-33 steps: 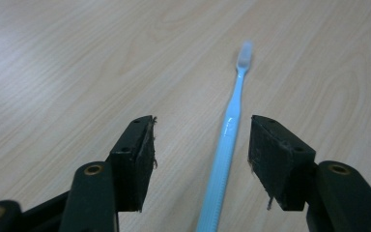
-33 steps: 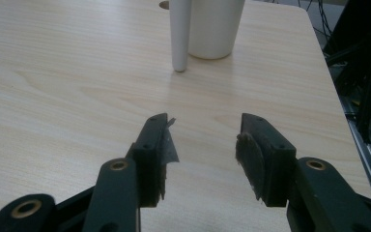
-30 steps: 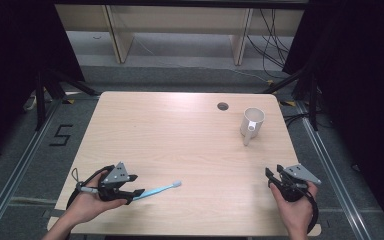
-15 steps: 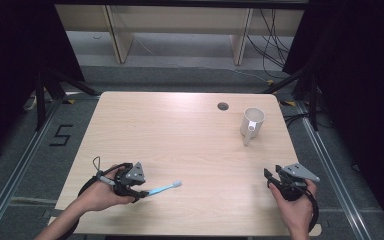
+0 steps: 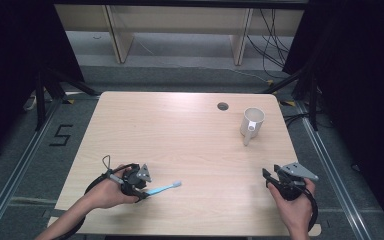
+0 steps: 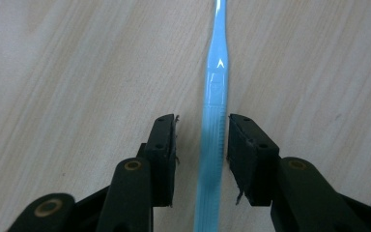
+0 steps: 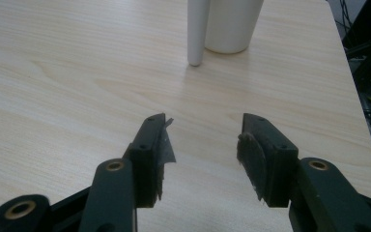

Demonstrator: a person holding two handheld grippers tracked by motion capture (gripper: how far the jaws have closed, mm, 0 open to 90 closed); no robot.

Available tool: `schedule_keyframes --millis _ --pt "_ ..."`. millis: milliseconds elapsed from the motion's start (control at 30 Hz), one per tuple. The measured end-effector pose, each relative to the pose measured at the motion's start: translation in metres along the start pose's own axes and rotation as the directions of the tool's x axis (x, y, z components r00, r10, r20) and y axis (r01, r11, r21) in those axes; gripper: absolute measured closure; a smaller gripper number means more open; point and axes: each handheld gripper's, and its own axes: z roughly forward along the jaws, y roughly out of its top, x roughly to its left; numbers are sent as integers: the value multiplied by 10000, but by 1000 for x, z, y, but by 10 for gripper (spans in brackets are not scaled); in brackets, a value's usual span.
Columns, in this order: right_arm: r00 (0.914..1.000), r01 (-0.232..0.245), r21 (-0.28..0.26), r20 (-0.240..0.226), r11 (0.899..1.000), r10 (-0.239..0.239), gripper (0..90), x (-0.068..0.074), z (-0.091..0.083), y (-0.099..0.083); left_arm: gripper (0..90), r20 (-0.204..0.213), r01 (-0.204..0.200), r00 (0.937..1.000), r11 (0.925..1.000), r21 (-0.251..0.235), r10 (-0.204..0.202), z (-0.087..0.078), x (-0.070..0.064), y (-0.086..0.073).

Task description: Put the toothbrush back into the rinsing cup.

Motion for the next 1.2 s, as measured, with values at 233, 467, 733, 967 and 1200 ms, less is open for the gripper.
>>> schedule_keyframes --millis 233,467,733,967,1200 --pt "9991 -398 -49 -143 9992 398 532 3 -1 1 644 -47 -151 9999 9998 162 151 2 -1 2" --pt "9999 -141 -175 -28 9997 140 532 1 0 2 664 160 91 9998 9995 297 -96 5 -2 4" --pt "9997 -170 -96 -167 9998 169 532 3 2 2 729 520 423 9977 9984 381 -443 5 3 5" --pt "9998 -154 -150 -144 9998 152 532 2 1 2 769 451 120 9989 9980 622 -148 5 0 8" --pt "9992 -292 1 -283 9996 292 532 4 1 1 772 518 -20 9987 9958 914 -27 5 -1 11"
